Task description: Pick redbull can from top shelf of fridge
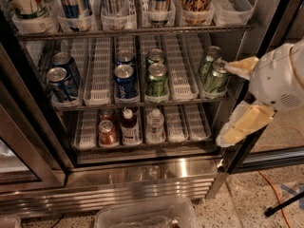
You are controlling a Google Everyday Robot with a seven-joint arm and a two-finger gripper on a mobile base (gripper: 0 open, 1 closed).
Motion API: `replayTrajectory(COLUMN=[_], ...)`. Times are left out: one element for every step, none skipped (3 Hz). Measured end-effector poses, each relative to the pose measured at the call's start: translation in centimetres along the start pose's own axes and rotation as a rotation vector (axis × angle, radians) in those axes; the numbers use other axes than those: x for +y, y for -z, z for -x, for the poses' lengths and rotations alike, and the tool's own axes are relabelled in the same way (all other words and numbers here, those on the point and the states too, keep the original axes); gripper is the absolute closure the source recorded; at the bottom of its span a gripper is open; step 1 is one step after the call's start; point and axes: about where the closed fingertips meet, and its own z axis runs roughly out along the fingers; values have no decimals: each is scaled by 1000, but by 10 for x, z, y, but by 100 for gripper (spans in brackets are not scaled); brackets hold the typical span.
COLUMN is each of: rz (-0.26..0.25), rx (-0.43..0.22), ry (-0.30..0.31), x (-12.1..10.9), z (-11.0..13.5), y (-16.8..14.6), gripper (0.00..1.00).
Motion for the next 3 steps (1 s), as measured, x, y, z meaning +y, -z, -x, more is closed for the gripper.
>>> replayTrajectory(rz=[-45, -92, -82], rx=[-165, -321, -513], ry=[-7, -7, -29], x=[11, 23, 38], z=[12, 31, 63], y=[-28, -47, -59], gripper=[0, 0, 0])
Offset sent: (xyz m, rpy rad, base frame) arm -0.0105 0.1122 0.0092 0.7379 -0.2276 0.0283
